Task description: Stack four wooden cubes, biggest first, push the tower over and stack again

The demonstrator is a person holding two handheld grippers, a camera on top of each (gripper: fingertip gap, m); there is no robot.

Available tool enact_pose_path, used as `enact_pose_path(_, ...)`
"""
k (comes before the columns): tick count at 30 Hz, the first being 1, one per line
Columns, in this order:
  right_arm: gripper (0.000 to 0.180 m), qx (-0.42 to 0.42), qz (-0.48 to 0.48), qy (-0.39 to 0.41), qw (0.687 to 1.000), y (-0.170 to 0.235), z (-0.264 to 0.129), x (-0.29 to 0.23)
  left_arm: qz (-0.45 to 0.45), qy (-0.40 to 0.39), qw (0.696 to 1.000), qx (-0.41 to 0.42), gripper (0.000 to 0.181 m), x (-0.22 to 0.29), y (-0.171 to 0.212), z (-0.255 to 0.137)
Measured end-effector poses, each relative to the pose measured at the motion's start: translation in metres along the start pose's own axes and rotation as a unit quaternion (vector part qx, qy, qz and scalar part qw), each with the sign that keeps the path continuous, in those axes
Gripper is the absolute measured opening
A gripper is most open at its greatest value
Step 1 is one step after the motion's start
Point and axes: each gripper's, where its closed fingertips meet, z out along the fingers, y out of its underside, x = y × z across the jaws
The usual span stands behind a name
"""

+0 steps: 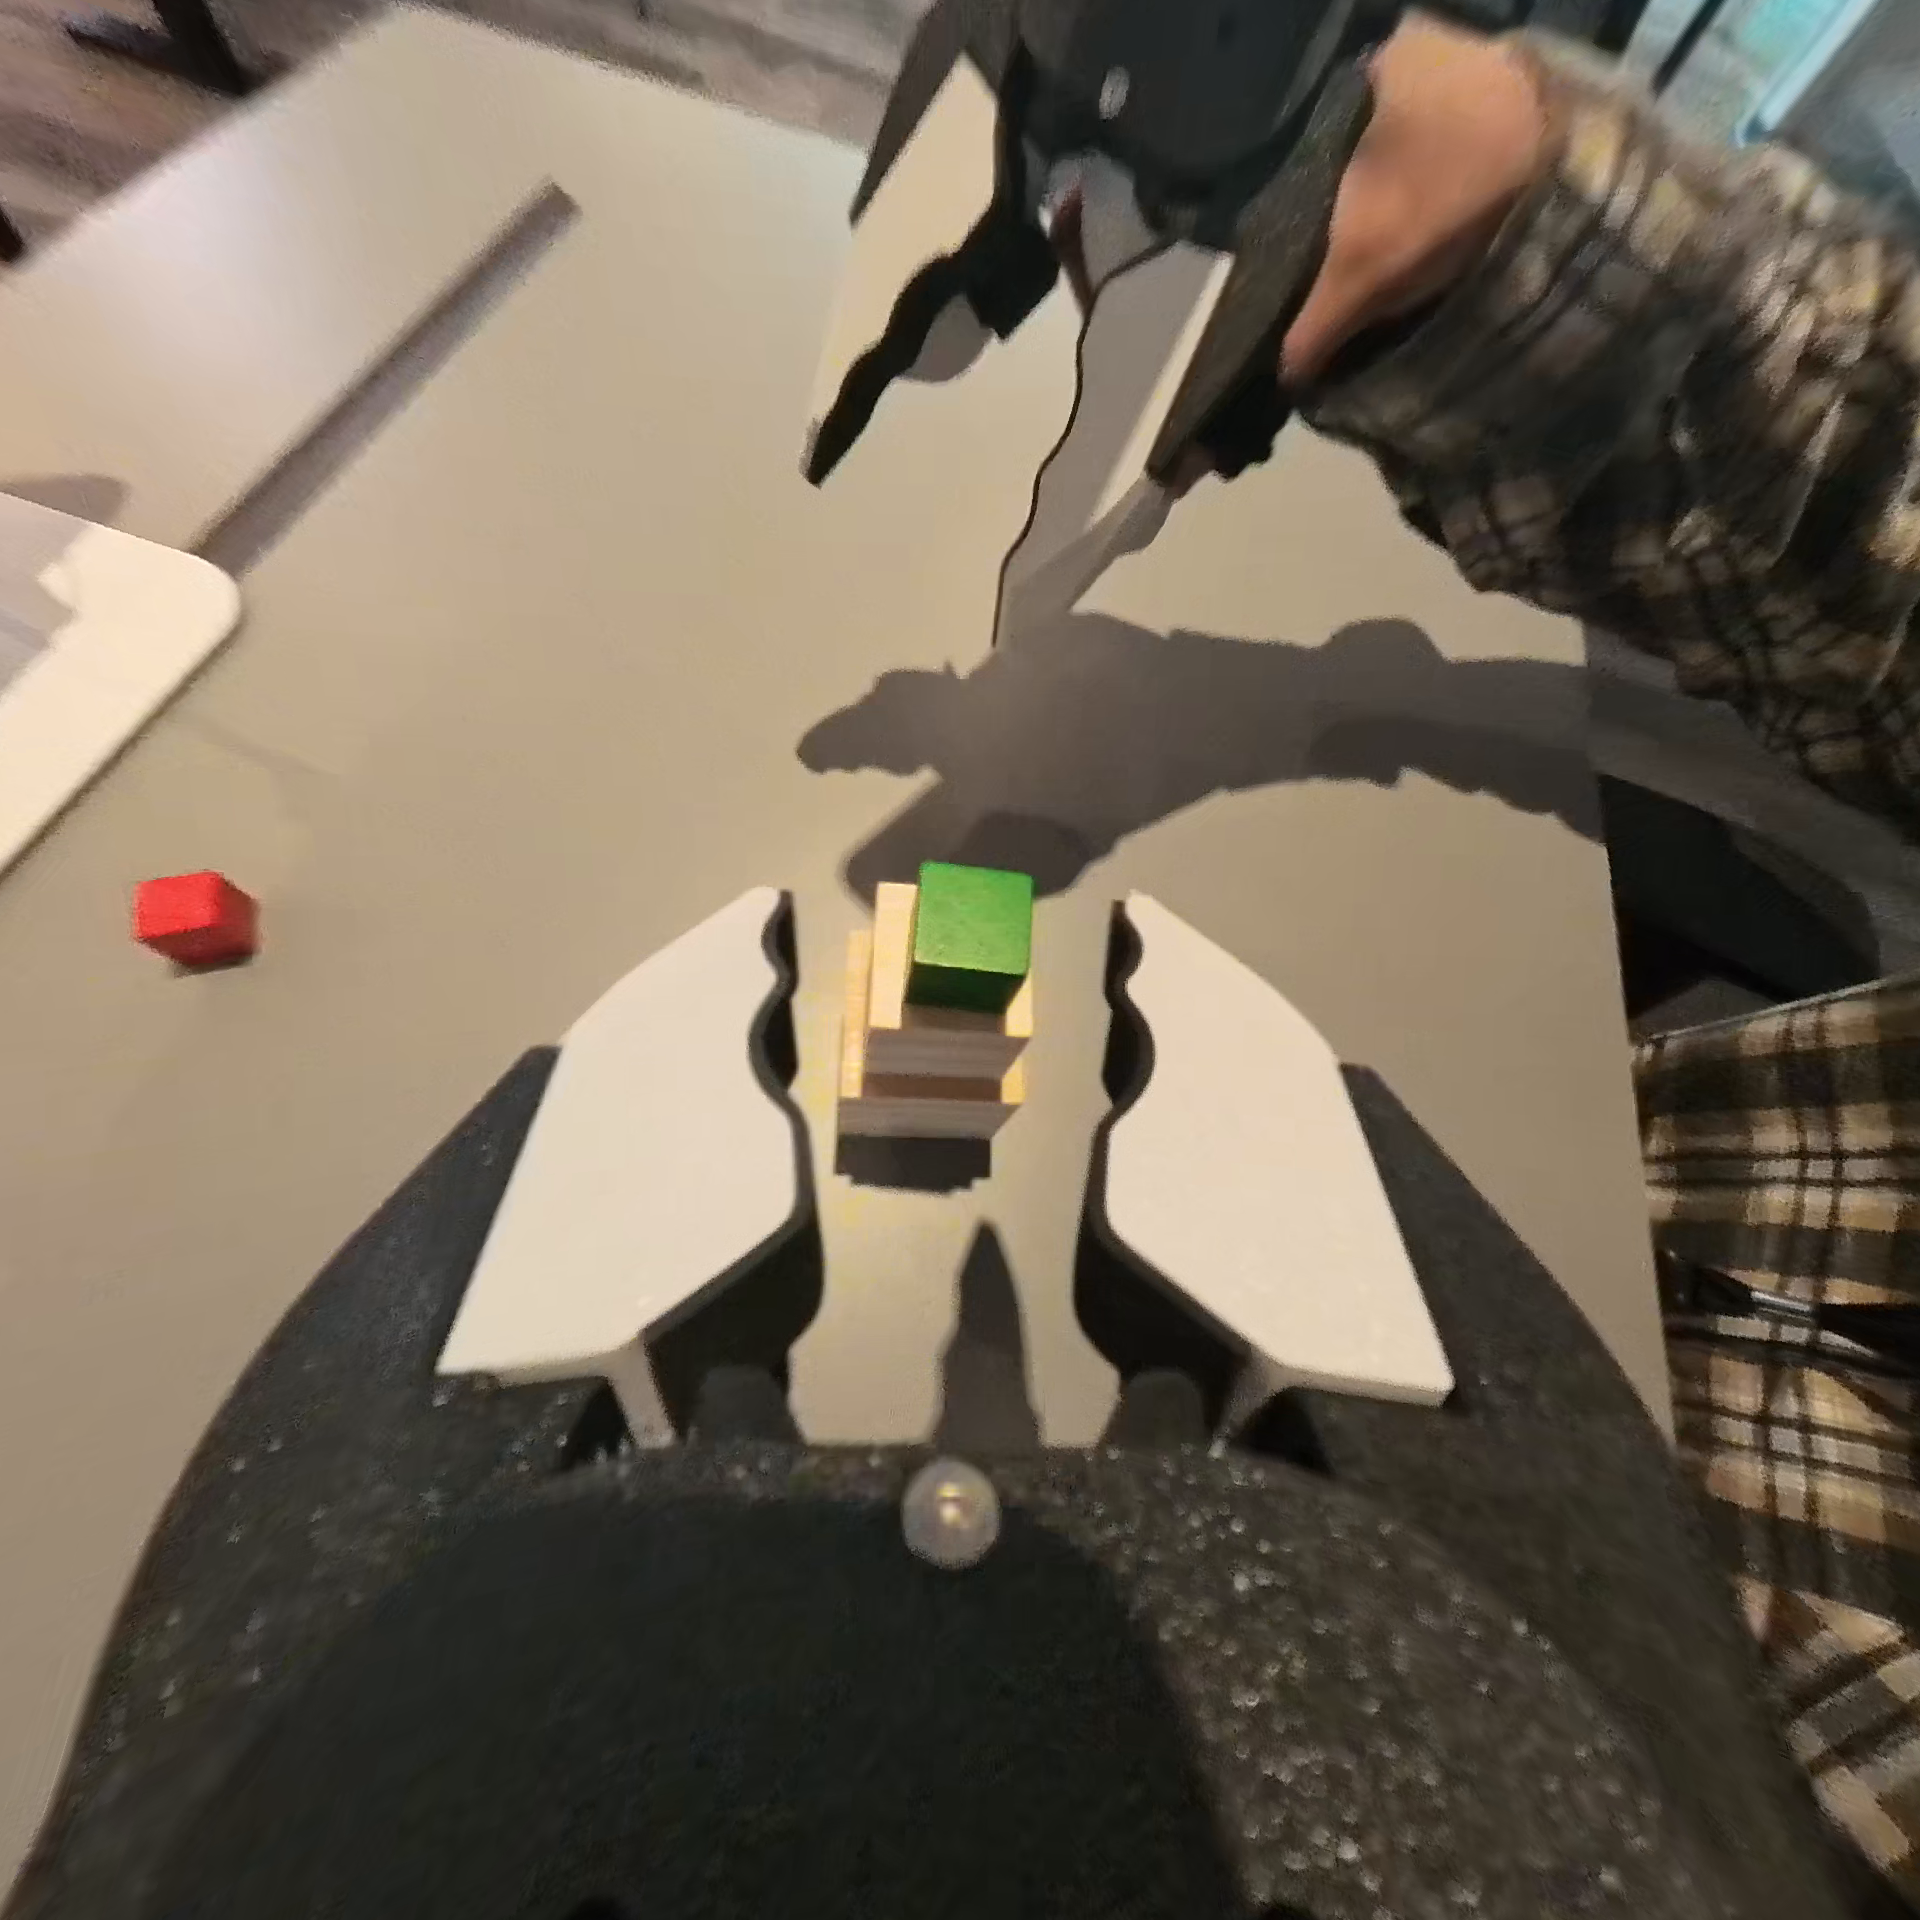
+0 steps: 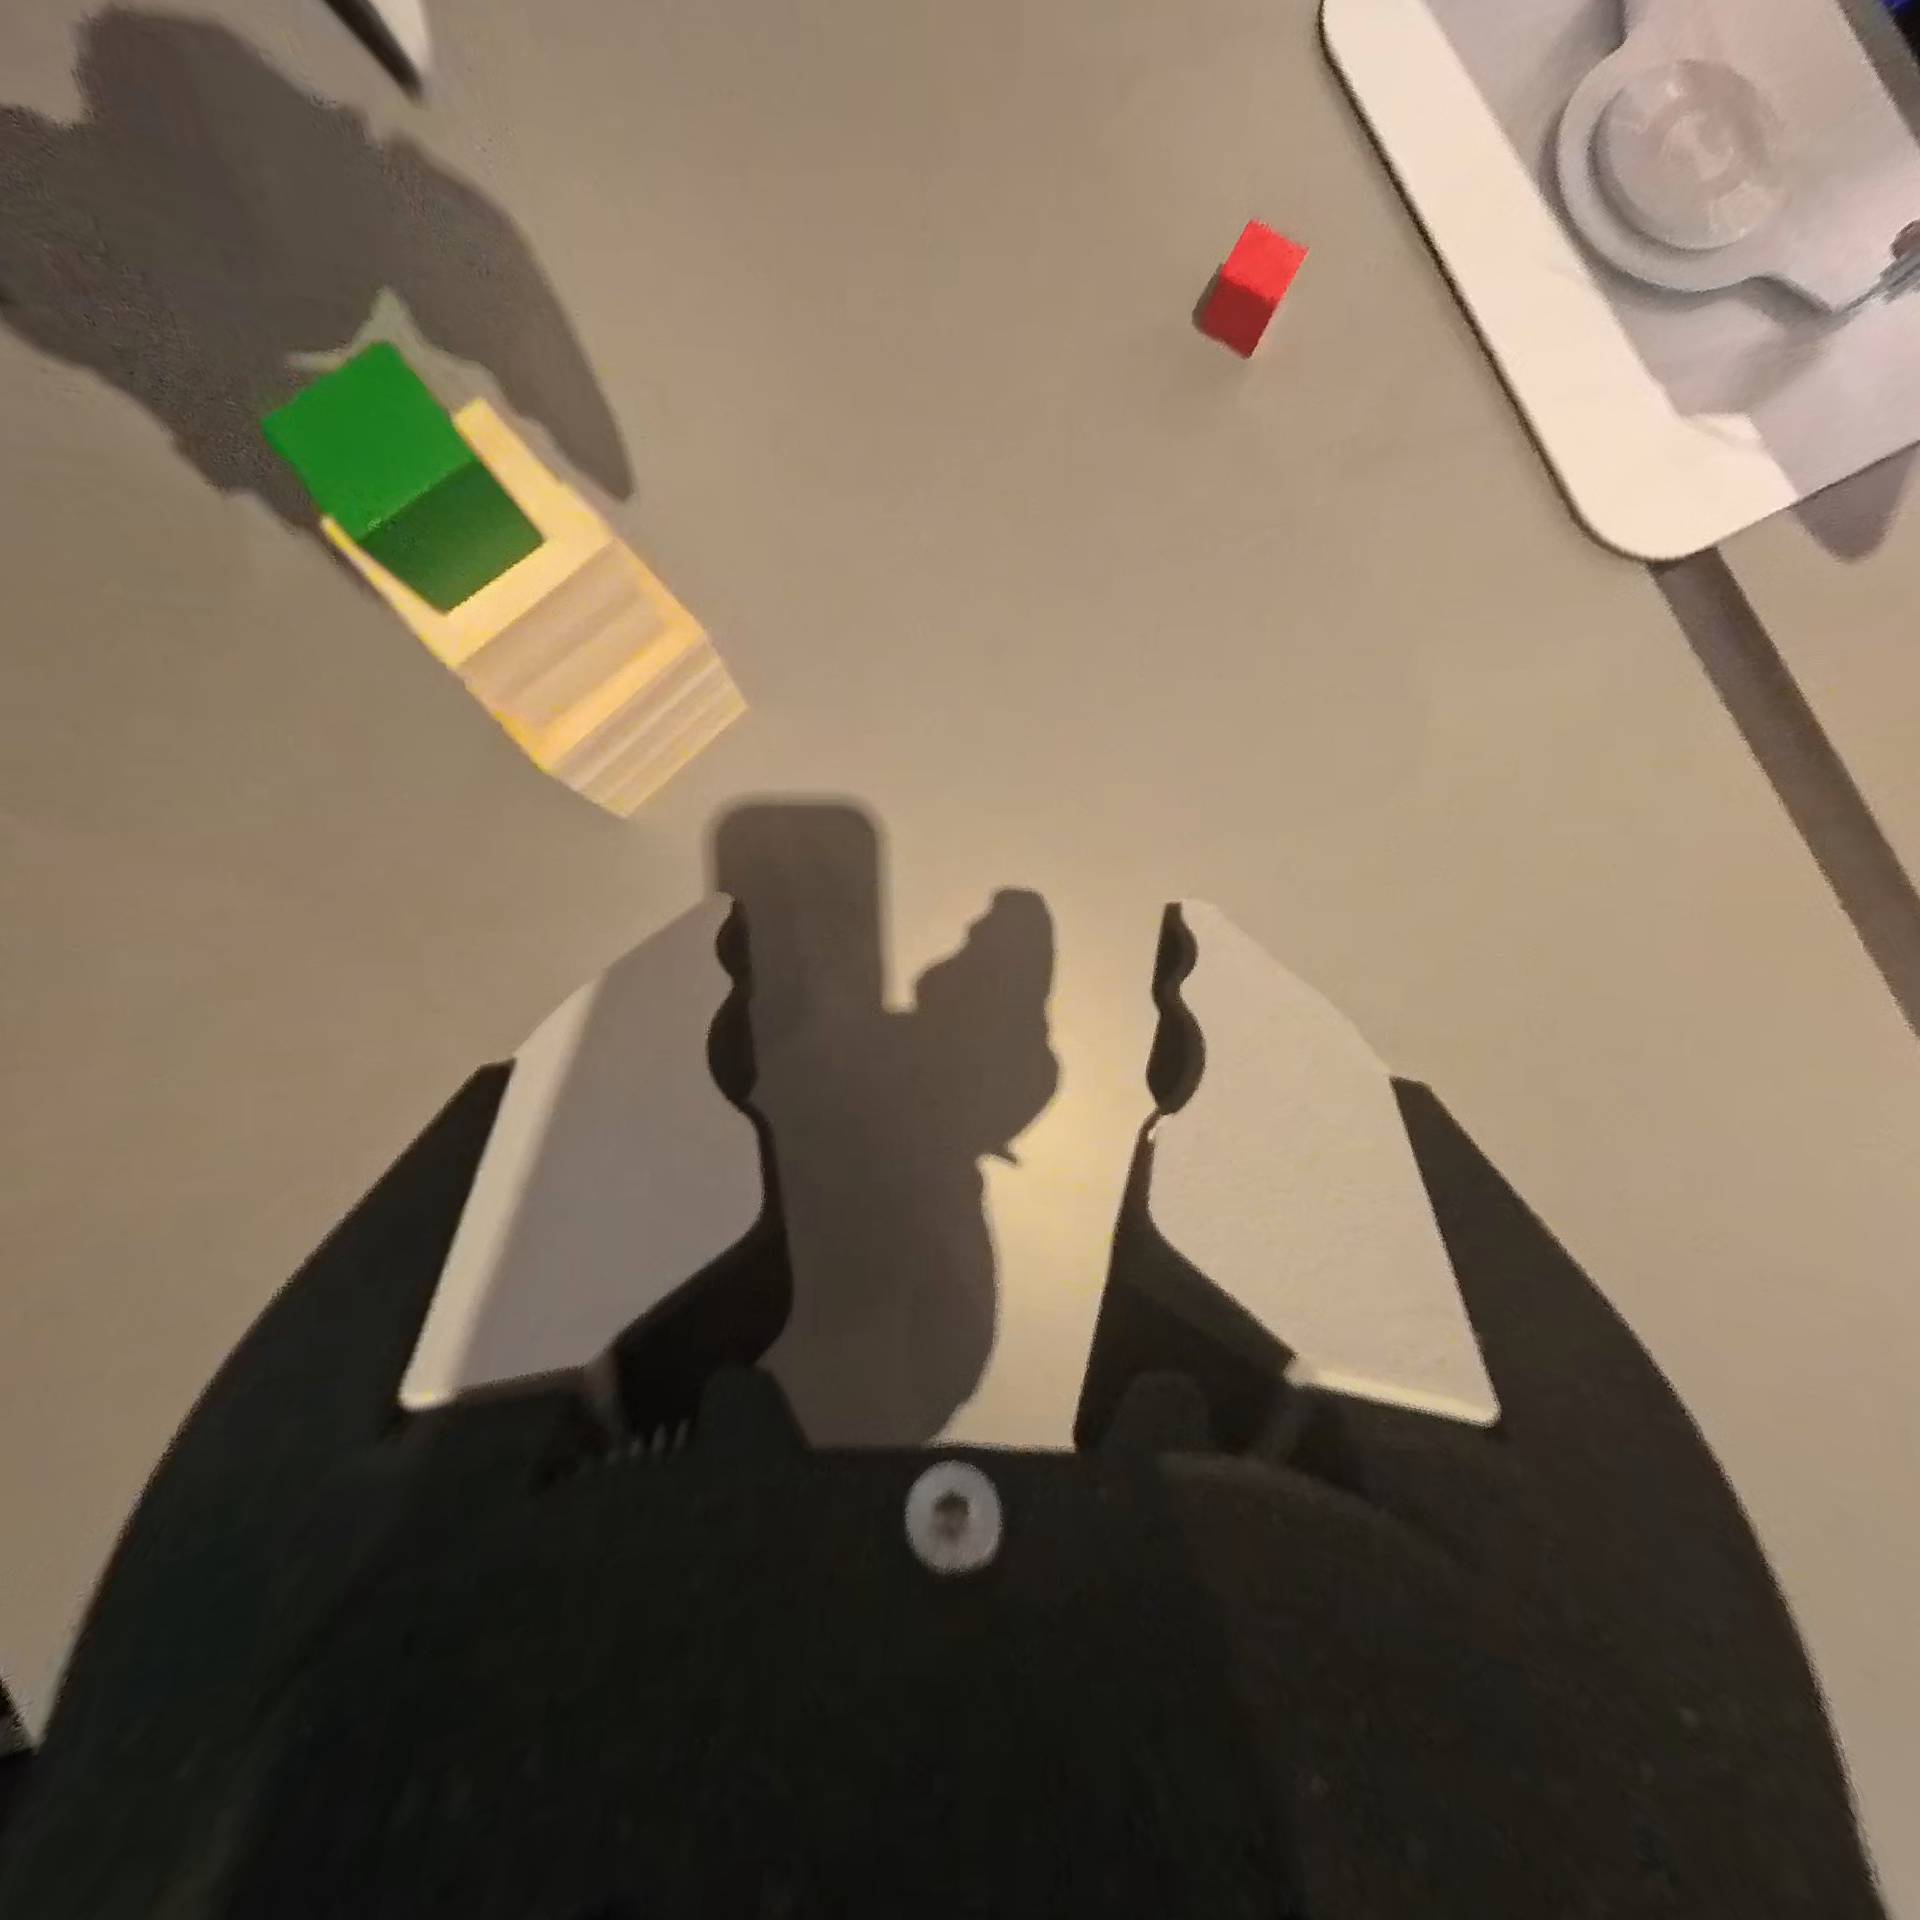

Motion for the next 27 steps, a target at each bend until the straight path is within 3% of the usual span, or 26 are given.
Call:
enact_pose_path(4,0.074,0.024,-0.004,0.019,1.0,-0.019,0.01,0.021,0.001,-0.049,0.997,0.057,0.07,-0.01,-0.004,-0.044)
enact_pose_path(9,0.074,0.048,0.023,0.03,0.998,-0.053,0.043,0.049,-0.034,-0.107,0.985,0.135,0.07,-0.034,0.028,-0.08)
enact_pose_path(17,0.065,-0.019,0.139,0.055,0.989,-0.097,0.113,0.086,-0.072,-0.153,0.975,0.148,0.065,-0.068,0.07,-0.091)
enact_pose_path(27,0.06,-0.051,0.195,0.078,0.976,-0.116,0.174,0.1,-0.066,-0.153,0.977,0.135,0.062,-0.068,0.075,-0.09)
